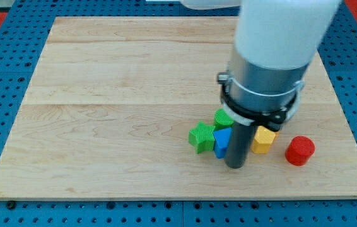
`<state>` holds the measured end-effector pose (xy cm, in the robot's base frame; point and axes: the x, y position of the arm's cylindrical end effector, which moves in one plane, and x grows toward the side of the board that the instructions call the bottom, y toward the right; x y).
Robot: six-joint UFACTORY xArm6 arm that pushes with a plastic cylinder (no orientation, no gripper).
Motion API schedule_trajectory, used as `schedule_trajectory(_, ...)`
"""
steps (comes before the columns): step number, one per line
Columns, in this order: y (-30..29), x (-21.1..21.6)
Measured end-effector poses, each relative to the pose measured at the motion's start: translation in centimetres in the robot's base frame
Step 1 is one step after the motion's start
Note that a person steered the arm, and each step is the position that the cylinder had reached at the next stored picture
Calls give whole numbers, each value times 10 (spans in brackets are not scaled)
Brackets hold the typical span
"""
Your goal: Move the blue cube along with green star towards bottom left
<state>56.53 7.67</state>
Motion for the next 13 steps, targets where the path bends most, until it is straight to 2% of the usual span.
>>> schedule_trajectory(8,13,-2)
schedule_trajectory(10,94,6)
schedule_trajectory(13,58,2)
